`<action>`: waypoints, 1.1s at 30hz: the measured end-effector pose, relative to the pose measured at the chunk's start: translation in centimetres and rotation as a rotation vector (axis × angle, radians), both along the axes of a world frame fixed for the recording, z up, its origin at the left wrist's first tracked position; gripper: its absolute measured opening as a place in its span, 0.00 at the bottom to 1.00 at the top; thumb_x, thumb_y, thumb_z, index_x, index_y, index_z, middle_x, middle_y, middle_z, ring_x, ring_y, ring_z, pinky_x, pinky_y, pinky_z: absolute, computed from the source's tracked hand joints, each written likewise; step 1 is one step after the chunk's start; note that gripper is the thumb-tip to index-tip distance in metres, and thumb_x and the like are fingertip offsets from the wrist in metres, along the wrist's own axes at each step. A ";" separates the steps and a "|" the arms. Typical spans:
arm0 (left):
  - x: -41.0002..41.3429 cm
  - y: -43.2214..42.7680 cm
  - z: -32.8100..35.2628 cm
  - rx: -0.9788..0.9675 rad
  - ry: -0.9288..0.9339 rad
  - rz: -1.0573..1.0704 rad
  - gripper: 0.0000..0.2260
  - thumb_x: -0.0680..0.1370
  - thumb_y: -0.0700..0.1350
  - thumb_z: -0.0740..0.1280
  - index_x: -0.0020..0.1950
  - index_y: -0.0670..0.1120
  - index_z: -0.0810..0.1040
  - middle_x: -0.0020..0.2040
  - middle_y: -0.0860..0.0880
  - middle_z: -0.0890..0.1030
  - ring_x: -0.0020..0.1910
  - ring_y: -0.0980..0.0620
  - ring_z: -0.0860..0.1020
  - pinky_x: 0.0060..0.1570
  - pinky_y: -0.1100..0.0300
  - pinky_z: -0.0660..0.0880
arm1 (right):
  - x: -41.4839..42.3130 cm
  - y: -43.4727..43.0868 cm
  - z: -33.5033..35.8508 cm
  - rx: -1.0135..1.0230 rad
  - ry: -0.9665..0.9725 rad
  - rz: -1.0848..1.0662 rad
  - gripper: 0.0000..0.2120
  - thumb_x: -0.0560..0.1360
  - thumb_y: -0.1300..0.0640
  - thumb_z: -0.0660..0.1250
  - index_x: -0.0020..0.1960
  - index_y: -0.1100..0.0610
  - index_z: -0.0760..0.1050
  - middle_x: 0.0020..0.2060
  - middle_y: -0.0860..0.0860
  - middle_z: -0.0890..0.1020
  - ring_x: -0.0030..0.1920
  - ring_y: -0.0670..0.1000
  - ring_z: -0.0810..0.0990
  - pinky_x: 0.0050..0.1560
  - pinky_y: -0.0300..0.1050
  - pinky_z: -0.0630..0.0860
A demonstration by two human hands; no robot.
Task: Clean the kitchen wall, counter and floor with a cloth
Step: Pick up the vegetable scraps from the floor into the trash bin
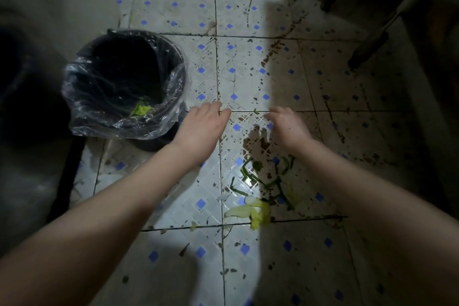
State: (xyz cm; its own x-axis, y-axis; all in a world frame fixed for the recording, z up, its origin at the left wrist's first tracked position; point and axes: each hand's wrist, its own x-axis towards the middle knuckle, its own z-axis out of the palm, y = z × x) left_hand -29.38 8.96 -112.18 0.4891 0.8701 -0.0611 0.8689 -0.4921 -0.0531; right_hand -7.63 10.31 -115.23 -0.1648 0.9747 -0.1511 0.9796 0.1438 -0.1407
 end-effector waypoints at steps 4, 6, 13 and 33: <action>0.2 0.3 -2.8 -0.035 0.014 -0.007 0.27 0.70 0.37 0.72 0.67 0.44 0.68 0.63 0.42 0.73 0.58 0.42 0.74 0.53 0.50 0.72 | -0.2 1.0 -2.0 -0.032 0.030 0.006 0.25 0.73 0.73 0.60 0.67 0.57 0.72 0.67 0.55 0.72 0.65 0.57 0.70 0.66 0.52 0.67; 0.0 0.5 -3.7 -0.014 0.030 -0.014 0.27 0.66 0.37 0.75 0.64 0.44 0.72 0.59 0.42 0.77 0.53 0.43 0.77 0.47 0.51 0.74 | -0.5 1.7 -2.9 -0.034 0.048 -0.010 0.20 0.74 0.72 0.60 0.63 0.57 0.75 0.65 0.54 0.74 0.63 0.56 0.72 0.63 0.51 0.69; -1.1 1.3 -6.5 -0.096 -0.004 0.026 0.26 0.74 0.35 0.67 0.69 0.46 0.64 0.67 0.44 0.69 0.62 0.44 0.70 0.56 0.52 0.69 | -1.5 3.6 -5.7 -0.096 0.070 -0.051 0.27 0.72 0.75 0.59 0.69 0.59 0.69 0.72 0.56 0.66 0.71 0.57 0.65 0.70 0.51 0.62; -0.6 1.5 -8.0 -0.104 -0.032 -0.030 0.26 0.71 0.33 0.66 0.68 0.45 0.65 0.66 0.43 0.70 0.61 0.43 0.71 0.57 0.49 0.69 | -0.3 3.8 -7.0 0.048 0.206 -0.254 0.09 0.75 0.69 0.61 0.49 0.61 0.78 0.46 0.54 0.79 0.46 0.52 0.77 0.46 0.46 0.78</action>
State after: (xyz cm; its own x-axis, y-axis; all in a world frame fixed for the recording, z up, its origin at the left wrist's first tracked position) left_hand -29.94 10.44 -120.19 0.5180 0.8448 -0.1341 0.8541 -0.5194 0.0271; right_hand -7.95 14.11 -122.19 0.0622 0.9937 -0.0932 0.9364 -0.0904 -0.3390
